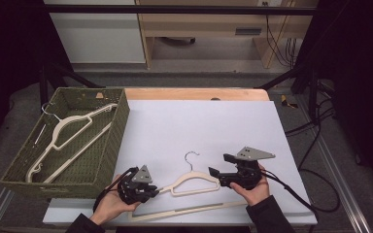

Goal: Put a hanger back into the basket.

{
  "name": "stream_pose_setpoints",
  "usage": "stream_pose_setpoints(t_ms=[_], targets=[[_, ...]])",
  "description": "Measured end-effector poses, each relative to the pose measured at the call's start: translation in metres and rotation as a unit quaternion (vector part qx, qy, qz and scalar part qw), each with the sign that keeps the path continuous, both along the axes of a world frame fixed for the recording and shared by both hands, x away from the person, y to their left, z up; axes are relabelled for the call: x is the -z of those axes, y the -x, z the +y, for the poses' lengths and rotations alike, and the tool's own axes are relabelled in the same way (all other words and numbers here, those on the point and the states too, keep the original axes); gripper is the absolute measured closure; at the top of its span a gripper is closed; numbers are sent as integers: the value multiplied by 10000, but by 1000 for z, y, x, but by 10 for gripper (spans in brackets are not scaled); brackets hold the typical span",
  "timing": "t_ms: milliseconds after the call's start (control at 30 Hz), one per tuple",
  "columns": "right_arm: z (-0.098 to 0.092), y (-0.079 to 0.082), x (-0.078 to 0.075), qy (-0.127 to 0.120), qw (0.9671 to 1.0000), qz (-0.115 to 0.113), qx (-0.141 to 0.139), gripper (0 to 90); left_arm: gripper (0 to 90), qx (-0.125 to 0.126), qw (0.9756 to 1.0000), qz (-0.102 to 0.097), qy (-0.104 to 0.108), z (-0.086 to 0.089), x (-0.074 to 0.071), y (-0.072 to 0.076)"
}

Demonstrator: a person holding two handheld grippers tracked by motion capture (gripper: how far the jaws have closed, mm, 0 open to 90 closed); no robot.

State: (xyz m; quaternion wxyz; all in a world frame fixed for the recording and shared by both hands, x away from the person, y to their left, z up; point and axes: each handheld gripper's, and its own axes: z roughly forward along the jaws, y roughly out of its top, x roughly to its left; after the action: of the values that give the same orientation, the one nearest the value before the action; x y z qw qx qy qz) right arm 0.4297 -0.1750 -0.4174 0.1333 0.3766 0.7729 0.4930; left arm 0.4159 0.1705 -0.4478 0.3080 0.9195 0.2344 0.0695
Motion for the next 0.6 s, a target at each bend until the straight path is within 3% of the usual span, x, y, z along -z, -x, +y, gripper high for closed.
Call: stream_pose_setpoints(t_ms=[200, 333, 600], targets=[[24, -8, 2, 129, 9998, 108, -111, 265, 793, -95, 9998, -147, 53, -2, -13, 9], [36, -15, 6, 185, 9995, 250, -6, 289, 793, -85, 9995, -306, 22, -5, -19, 16], [58, -33, 16, 228, 9978, 601, 132, 376, 794, -94, 9990, -425, 87, -6, -25, 24]])
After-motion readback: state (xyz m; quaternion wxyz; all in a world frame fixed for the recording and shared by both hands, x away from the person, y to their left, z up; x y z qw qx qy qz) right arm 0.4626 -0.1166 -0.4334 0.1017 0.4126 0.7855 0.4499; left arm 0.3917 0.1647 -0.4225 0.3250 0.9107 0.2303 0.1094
